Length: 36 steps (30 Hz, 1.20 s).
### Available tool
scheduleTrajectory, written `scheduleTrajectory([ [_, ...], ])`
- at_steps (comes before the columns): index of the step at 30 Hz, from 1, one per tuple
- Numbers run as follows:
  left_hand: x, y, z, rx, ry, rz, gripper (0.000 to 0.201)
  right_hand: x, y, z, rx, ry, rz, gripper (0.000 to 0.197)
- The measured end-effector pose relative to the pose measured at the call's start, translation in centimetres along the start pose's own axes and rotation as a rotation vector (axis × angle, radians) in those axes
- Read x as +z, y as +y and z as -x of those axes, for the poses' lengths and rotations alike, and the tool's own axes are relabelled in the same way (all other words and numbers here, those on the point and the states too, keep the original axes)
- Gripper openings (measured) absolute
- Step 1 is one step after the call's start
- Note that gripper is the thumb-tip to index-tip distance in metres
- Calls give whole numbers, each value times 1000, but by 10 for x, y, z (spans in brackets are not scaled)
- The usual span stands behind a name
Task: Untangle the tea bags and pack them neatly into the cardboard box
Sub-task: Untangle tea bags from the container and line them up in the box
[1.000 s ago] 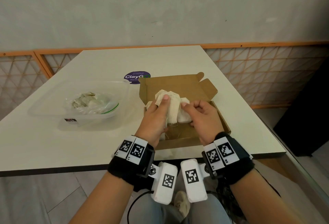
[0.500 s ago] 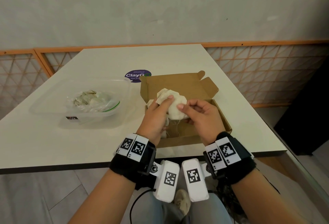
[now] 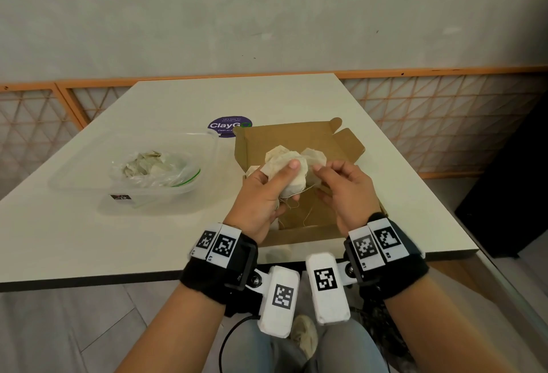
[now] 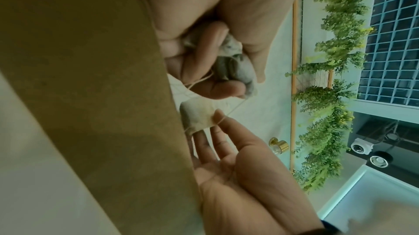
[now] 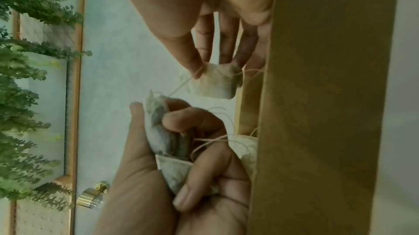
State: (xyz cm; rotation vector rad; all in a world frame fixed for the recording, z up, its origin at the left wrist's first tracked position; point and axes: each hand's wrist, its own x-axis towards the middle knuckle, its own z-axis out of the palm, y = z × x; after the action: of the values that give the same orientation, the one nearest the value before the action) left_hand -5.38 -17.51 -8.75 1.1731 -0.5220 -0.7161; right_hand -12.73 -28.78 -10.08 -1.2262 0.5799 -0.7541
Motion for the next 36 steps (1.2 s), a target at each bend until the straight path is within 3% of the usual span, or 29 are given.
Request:
scheduleTrajectory([
  [6,3,-5,-6,-40,98,-156,23,-4,-1,6,-94,-162,-26,15],
  [10,1,-3,-9,-139,123,-51,19,-4,1,5,-132,-67,-12,21],
  [14,1,-6,-7,-63,95,-138,20,-4,1,6,-132,-48,20,24],
  [17,4,-7,-4,-6,65,-145,17,-5,-1,8,-101,-80,49,7],
  [20,6,-7,-3,36,71,-109,12,-4,-3,12,-102,-145,113,22],
  [22,5,-6,-4,32,102,-95,9,-3,-2,12,-138,-146,144,19],
  [28,4,-2,-6,-60,152,-57,12,-5,0,8,-78,-81,8,6],
  [36,-1,-1,-8,-49,190,54,9,-3,-3,5,-28,-3,-113,14],
])
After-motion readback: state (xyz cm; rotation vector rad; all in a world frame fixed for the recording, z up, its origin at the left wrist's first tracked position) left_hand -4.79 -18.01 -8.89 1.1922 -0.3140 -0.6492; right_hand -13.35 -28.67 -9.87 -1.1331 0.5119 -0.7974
